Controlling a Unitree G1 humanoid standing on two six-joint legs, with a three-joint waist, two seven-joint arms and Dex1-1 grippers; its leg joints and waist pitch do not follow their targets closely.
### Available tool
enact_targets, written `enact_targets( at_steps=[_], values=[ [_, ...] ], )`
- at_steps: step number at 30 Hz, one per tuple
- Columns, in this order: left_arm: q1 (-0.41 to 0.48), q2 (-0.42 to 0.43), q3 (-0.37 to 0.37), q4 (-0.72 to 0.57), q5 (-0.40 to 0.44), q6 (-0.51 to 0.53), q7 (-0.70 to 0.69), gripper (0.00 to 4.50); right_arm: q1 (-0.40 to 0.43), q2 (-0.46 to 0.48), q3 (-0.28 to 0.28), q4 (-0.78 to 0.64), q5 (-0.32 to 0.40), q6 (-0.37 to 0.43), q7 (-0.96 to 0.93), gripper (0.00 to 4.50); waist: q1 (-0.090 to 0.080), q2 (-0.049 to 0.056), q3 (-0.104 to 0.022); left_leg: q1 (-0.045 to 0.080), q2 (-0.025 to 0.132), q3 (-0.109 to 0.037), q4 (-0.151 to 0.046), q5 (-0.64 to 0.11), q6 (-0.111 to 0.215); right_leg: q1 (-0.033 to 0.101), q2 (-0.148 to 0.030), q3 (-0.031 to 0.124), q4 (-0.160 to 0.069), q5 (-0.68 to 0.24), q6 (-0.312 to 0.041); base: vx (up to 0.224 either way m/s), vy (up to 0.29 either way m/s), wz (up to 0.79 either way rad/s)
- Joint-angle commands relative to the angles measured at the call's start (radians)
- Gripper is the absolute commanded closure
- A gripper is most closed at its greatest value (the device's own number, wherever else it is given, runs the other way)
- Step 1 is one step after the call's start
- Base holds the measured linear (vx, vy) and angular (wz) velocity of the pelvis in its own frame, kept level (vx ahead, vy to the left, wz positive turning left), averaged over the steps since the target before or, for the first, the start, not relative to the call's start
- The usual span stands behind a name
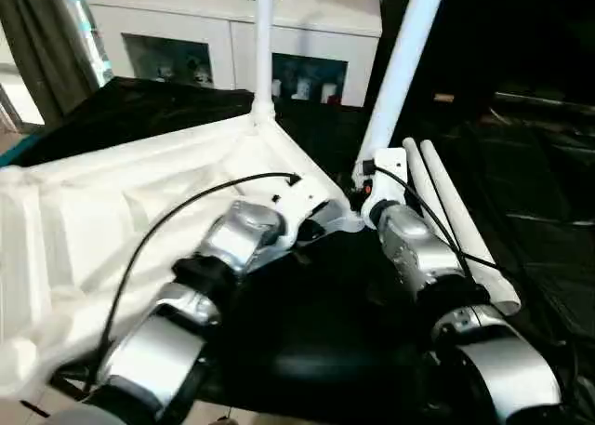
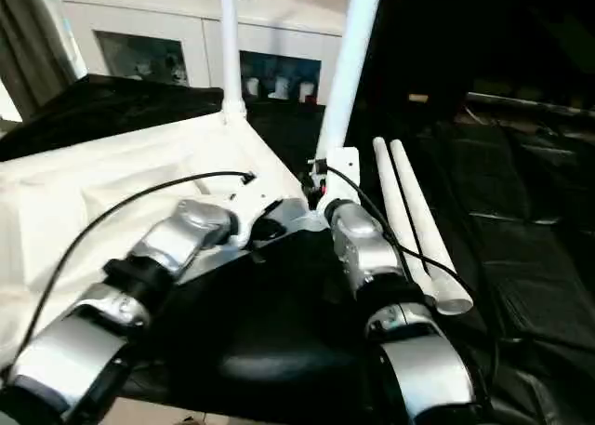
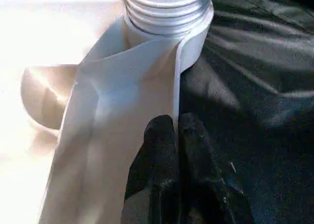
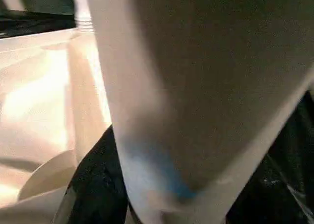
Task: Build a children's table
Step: Insert table leg to table base
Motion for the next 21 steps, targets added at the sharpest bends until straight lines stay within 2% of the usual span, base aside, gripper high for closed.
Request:
enact_targets(
  at_steps=[1,2,6,9,11,13,16,21],
  values=[
    [-0.018,0.009,0.026,0.04,0.015,0.014,0.075,4.5,0.074,0.016,-0.007,0.142,-0.005,0.092,-0.021,2.59,-0.001,0.01,-0.028,0.029,0.09,-0.053,-0.099,-0.501,-0.066,-0.012,-0.111,0.06,-0.099,-0.375,-0.15,0.0,0.0,0.0],
    [-0.019,0.009,0.026,0.04,0.015,0.016,0.076,4.5,0.073,0.018,-0.009,0.145,-0.005,0.091,-0.022,2.59,-0.001,0.01,-0.026,0.025,0.091,-0.053,-0.1,-0.483,-0.06,-0.011,-0.111,0.061,-0.097,-0.348,-0.156,0.0,0.0,0.0],
    [-0.018,0.009,0.026,0.037,0.016,0.023,0.081,4.5,0.067,0.027,-0.012,0.161,-0.015,0.08,-0.029,2.59,-0.001,0.009,-0.022,0.025,0.091,-0.053,-0.102,-0.492,-0.058,-0.012,-0.114,0.062,-0.1,-0.377,-0.156,0.0,0.0,0.0],
    [-0.018,0.01,0.03,0.037,0.02,0.026,0.086,4.5,0.06,0.033,-0.015,0.173,-0.028,0.073,-0.031,2.59,-0.003,0.009,-0.018,0.029,0.09,-0.058,-0.103,-0.544,-0.064,-0.021,-0.116,0.062,-0.109,-0.477,-0.129,0.0,0.0,0.0],
    [-0.019,0.011,0.03,0.044,0.02,0.021,0.09,4.5,0.054,0.036,-0.013,0.178,-0.035,0.067,-0.027,2.59,-0.002,0.011,-0.018,0.032,0.09,-0.059,-0.103,-0.555,-0.063,-0.024,-0.118,0.063,-0.115,-0.509,-0.114,0.0,0.0,0.0],
    [-0.02,0.011,0.03,0.048,0.021,0.017,0.09,4.5,0.052,0.037,-0.009,0.178,-0.04,0.059,-0.019,2.59,-0.003,0.012,-0.02,0.031,0.091,-0.06,-0.109,-0.546,-0.062,-0.02,-0.115,0.06,-0.117,-0.492,-0.108,0.0,0.0,0.0],
    [-0.023,0.016,0.031,0.057,0.025,0.002,0.089,4.5,0.049,0.04,0.01,0.16,-0.062,0.032,0.001,2.59,-0.003,0.012,-0.019,0.029,0.093,-0.057,-0.114,-0.521,-0.061,-0.018,-0.113,0.061,-0.116,-0.426,-0.122,0.0,0.0,0.0],
    [-0.029,0.02,0.032,0.063,0.025,-0.008,0.09,4.5,0.042,0.04,0.005,0.157,-0.074,0.014,0.005,2.59,-0.002,0.013,-0.015,0.031,0.092,-0.058,-0.113,-0.54,-0.056,-0.022,-0.118,0.063,-0.121,-0.481,-0.122,0.0,0.0,0.0]
  ],
)
